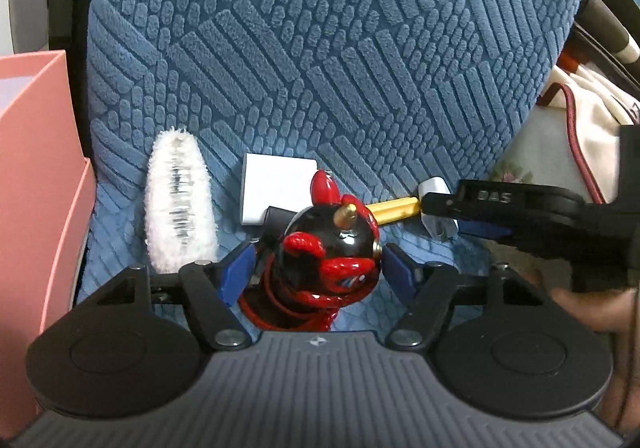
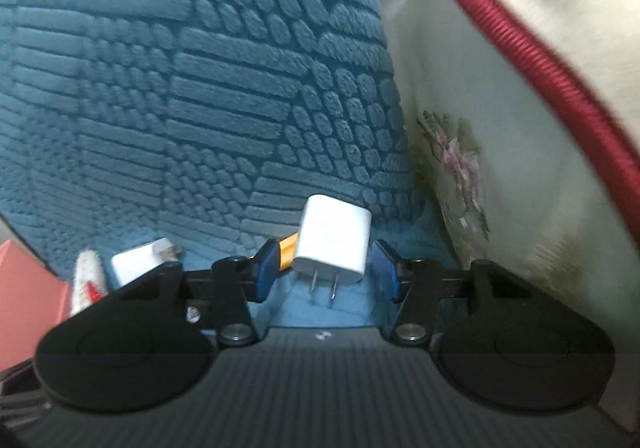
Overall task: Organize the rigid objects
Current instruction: 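Grasp the red figurine with the left tool while the right tool grasps the white charger, then lift and carry the figurine and charger over the pink box with both tools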
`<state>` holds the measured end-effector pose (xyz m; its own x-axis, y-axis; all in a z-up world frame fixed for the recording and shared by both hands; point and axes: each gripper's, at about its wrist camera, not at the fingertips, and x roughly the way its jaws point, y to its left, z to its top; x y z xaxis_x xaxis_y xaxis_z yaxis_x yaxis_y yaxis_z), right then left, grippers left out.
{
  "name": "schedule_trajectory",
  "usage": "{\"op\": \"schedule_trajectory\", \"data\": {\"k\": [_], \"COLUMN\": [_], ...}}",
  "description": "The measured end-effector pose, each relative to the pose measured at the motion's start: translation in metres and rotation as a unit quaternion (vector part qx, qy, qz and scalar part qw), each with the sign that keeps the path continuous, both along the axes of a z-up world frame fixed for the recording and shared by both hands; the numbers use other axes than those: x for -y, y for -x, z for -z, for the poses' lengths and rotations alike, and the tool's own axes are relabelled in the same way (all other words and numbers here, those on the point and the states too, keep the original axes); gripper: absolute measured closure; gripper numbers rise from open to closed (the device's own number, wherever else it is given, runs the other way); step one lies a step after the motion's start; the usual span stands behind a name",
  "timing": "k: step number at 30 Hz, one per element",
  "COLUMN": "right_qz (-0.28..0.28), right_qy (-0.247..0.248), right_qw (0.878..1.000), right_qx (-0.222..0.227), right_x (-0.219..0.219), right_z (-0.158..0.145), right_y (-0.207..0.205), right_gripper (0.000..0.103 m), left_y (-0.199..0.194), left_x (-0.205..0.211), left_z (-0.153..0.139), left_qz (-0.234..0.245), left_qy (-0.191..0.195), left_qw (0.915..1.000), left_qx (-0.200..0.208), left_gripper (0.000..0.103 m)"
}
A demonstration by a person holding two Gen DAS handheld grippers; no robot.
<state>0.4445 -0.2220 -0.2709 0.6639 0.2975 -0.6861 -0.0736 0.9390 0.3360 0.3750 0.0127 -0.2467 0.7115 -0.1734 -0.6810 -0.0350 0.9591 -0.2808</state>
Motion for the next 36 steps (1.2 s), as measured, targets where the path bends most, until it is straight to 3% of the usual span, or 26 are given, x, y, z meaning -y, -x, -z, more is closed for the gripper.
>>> {"op": "schedule_trajectory", "data": {"k": [9, 17, 25, 36], "right_qz": [-0.006, -0.014, -0.036, -0.040], "right_qy": [0.012, 0.041, 0.103, 0.130], "right_qw": [1.000, 0.999, 0.994, 0.990], "right_qx": [0.007, 0.004, -0.005, -0.038], "right_x": [-0.011, -0.034, -0.053, -0.063], "right_z": [0.011, -0.006, -0.017, -0.028], "right_y": [-0.007, 0.012, 0.054, 0.133], "right_gripper": [0.053, 0.054, 0.054, 0.056], "left_y": [-0.005, -0.001, 0.013, 0.052], "left_x": [0.005, 0.002, -0.004, -0.009], "left_z": [0.004, 0.001, -0.002, -0.019], "left_qz": [0.006, 0.012, 0.014, 0.021], "left_qy": [-0.001, 0.015, 0.024, 0.040], "left_qw": [0.9999, 0.9997, 0.9993, 0.9984], "left_qx": [-0.008, -0.017, -0.025, -0.033], "left_gripper": [0.035, 0.040, 0.040, 0.040]}}
